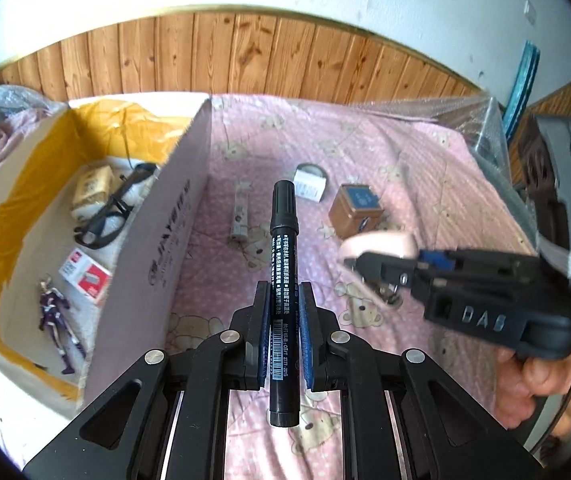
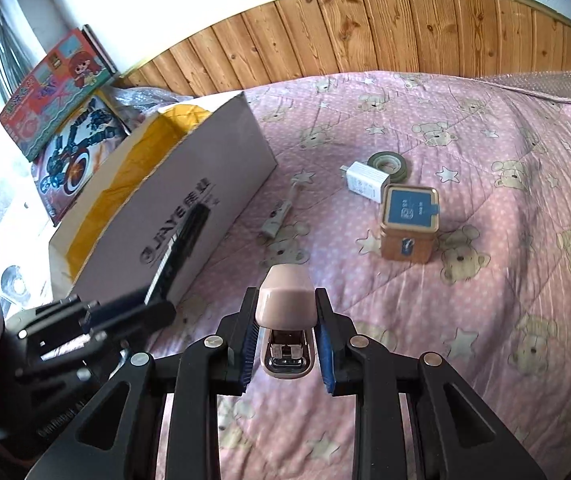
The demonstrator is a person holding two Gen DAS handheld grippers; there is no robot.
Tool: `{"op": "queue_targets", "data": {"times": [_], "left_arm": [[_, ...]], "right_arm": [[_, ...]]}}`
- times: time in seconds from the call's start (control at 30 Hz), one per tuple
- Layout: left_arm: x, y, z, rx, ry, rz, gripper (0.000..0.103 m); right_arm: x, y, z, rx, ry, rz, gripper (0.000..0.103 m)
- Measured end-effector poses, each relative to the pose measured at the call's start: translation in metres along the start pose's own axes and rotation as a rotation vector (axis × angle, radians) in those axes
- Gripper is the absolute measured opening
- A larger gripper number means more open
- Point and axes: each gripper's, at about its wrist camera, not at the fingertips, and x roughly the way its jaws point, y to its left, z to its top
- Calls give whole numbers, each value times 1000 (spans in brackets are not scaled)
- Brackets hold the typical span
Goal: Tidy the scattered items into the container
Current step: 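Carry the black marker and pink stapler over the white box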
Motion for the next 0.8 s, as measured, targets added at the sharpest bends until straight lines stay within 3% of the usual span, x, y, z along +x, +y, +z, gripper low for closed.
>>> {"op": "queue_targets", "data": {"times": [0.8], "left_arm": [[-120, 46, -5, -107, -190, 2, 12]], "right_arm": [[-63, 67, -21, -100, -94, 12, 27]]}}
